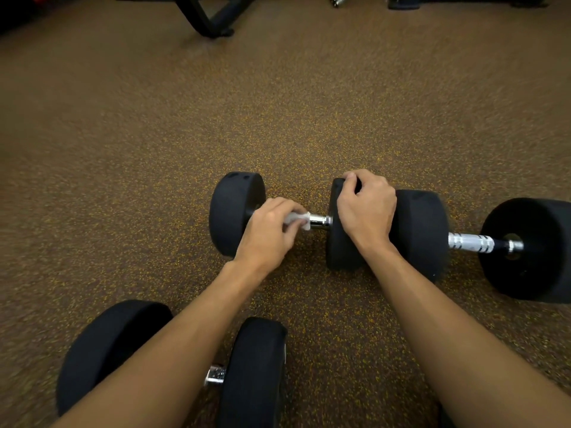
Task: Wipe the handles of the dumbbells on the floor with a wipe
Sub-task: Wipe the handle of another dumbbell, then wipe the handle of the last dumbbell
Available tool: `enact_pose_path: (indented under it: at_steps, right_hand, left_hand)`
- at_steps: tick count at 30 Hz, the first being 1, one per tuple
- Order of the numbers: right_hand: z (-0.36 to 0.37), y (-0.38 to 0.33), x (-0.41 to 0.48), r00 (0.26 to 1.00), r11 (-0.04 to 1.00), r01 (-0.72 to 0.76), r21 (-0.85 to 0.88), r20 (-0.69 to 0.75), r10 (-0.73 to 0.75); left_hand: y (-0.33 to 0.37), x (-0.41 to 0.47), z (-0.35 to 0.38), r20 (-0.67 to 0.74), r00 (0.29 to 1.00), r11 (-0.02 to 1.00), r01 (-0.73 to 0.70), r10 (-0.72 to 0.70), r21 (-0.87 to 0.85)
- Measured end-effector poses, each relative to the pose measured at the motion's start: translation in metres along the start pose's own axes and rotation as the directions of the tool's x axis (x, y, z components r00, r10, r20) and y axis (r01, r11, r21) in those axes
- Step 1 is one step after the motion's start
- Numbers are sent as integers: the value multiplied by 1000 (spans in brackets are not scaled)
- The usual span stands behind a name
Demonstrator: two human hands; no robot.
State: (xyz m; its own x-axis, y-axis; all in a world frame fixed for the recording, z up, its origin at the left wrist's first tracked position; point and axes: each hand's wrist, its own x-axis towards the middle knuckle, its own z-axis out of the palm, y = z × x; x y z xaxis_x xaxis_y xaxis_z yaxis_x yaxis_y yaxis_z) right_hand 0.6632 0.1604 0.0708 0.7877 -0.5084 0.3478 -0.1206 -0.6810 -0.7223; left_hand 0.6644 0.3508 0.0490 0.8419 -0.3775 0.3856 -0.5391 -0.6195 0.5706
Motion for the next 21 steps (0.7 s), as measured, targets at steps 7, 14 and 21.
enact_pose_path:
  at_steps: [7,14,21]
  right_hand:
    - [-9,-3,7,988,1000,7,17,155,-9]
    - [-29,-66,-39,966,947,238,213,49,-254]
    - [-37,-127,-115,868,884,-49,464,457,-192]
  left_hand:
    - [27,-10,-57,-32,980,973,192,-197,-125]
    - [39,-31,-99,-83,945,932,293,-316,-211]
    - [35,-78,-165,-100,888,832,376,-450,-408]
